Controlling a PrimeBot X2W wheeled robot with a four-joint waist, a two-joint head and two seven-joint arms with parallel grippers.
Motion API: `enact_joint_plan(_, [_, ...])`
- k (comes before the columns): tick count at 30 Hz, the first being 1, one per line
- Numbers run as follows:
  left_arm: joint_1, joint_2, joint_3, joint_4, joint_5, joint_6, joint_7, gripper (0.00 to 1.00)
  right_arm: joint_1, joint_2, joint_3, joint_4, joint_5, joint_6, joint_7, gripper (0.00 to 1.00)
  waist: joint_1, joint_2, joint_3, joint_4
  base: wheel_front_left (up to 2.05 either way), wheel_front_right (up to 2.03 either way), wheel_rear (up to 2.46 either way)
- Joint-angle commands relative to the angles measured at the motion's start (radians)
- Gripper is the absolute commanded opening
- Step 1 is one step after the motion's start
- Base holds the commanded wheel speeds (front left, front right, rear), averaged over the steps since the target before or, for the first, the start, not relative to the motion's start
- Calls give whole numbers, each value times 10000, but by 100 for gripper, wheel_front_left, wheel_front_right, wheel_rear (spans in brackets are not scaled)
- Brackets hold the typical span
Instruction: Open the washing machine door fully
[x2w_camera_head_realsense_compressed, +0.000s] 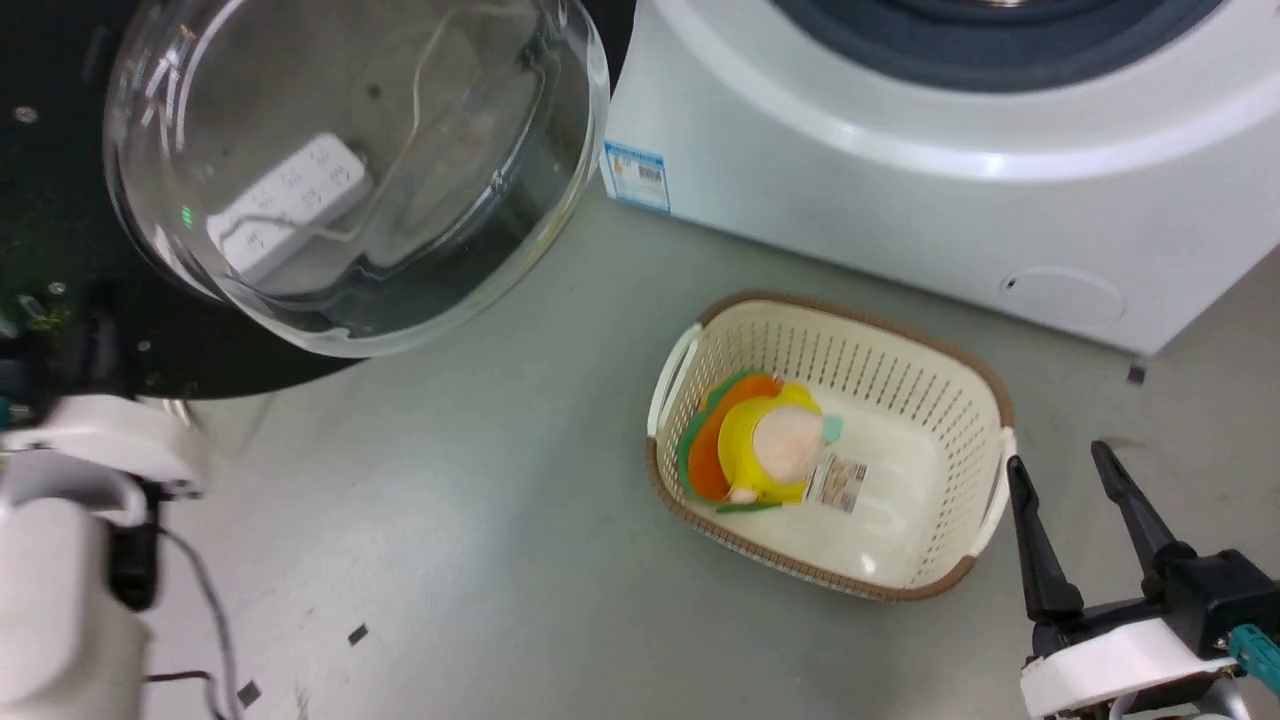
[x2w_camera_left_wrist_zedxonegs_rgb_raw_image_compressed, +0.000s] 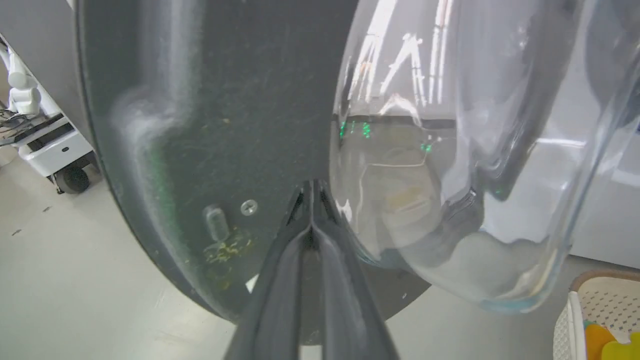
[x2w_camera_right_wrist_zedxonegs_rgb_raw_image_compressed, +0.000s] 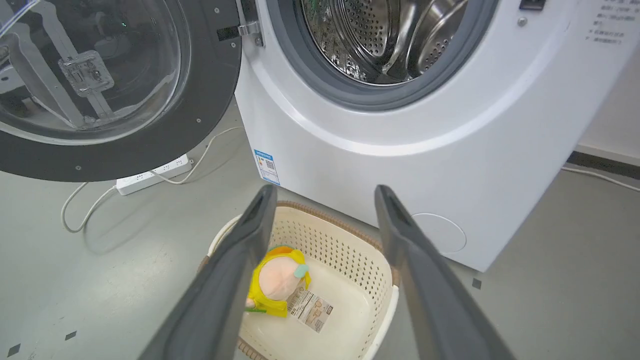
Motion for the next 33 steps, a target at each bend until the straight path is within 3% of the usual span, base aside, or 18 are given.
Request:
enact_joint_plan(1, [214, -298, -262, -212, 188, -5, -109, 0, -34, 11, -32, 116, 51, 8, -154, 100, 0, 0, -541, -113, 0, 0, 0])
enact_joint_plan(7, [1217, -927, -988, -1485, 567, 38, -184, 0, 60, 20, -122, 332, 159, 8, -466, 100, 0, 0, -1677, -626, 0, 0, 0])
enact_joint_plan(15, [3389, -1643, -1431, -3148, 527, 330, -208, 0, 281, 22, -114, 125, 835, 8, -625, 100, 0, 0, -2887, -1995, 0, 0, 0])
enact_joint_plan(22, [4733, -2147, -1731, -4215, 851, 667, -224, 0, 782, 23, -117, -242, 835, 8, -642, 100, 0, 0, -3274, -2886, 0, 0, 0])
enact_joint_plan(28, [5388, -2395, -1933, -4551, 1134, 756, -225, 0, 1062, 23, -94, -126, 941, 8, -643, 100, 0, 0, -3347, -3246, 0, 0, 0])
enact_joint_plan(29, [5585, -2517, -1994, -4666, 1301, 857, -226, 35, 1178, 23, -60, -3, 987, 8, -644, 100, 0, 0, -3371, -3324, 0, 0, 0])
enact_joint_plan(30, [5585, -2517, -1994, -4666, 1301, 857, -226, 35, 1178, 23, -60, -3, 987, 8, -644, 100, 0, 0, -3371, -3324, 0, 0, 0])
enact_joint_plan(31, [5673, -2581, -2015, -4706, 1366, 900, -226, 95, 1224, 23, -35, 61, 1007, 8, -644, 100, 0, 0, -3381, -3348, 0, 0, 0])
enact_joint_plan(33, [5820, -2677, -2052, -4623, 1442, 919, -226, 100, 1290, 23, 17, 192, 1044, 8, -644, 100, 0, 0, -3402, -3381, 0, 0, 0])
